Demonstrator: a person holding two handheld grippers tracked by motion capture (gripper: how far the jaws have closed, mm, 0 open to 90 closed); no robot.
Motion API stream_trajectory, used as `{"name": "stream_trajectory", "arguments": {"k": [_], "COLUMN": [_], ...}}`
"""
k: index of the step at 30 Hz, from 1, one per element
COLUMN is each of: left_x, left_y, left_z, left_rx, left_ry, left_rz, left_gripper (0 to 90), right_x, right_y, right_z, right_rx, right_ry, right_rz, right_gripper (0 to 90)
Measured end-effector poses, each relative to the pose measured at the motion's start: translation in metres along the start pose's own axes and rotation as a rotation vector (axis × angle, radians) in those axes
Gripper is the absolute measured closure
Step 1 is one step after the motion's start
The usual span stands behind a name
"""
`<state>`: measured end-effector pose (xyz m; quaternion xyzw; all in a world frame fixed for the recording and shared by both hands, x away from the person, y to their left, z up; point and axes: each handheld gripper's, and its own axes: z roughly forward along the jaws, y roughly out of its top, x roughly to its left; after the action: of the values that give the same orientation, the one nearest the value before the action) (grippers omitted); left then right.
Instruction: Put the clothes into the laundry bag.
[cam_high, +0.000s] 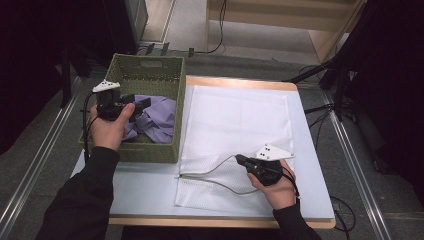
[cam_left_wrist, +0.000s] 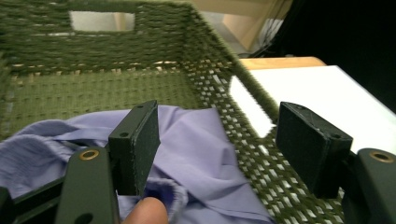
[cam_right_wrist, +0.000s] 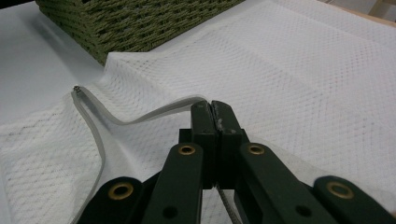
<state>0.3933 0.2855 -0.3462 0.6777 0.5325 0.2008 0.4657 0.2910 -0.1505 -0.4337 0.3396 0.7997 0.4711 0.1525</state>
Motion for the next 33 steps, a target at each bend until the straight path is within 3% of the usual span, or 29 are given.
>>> {"name": "stream_trajectory", "arguments": {"k": [5,11,14,17,18,23,27,33], "left_x": [0.012,0.021,0.034,0.042,0.047,0.057,0.062,0.061], "left_y": [-0.001,0.004,0.006,0.005,0.004,0.004,0.002,0.000], "left_z": [0.011,0.020,0.024,0.026,0.028,0.031,0.040,0.054], "left_rx": [0.038,0.078,0.090,0.103,0.115,0.139,0.213,0.310], "left_ry": [0.006,0.016,0.043,0.041,0.069,0.107,0.127,0.094], "left_rz": [-0.053,-0.048,-0.080,-0.108,-0.113,-0.127,-0.136,-0.131], "left_gripper": [29.4,23.9,23.8,22.2,21.8,22.5,20.6,18.3], "right_x": [0.000,0.000,0.000,0.000,0.000,0.002,0.002,0.003], "right_y": [-0.001,-0.001,-0.002,-0.002,-0.002,-0.003,-0.003,-0.003], "right_z": [0.002,0.003,0.002,0.003,0.003,0.005,0.005,0.006], "right_rx": [0.005,0.008,0.007,0.007,0.008,0.018,0.017,0.019], "right_ry": [0.001,-0.001,0.001,0.002,0.003,0.006,0.004,0.006], "right_rz": [0.001,-0.003,-0.003,-0.002,-0.003,-0.005,-0.005,-0.013], "right_gripper": [90.0,90.0,90.0,90.0,90.0,90.0,90.0,90.0]}}
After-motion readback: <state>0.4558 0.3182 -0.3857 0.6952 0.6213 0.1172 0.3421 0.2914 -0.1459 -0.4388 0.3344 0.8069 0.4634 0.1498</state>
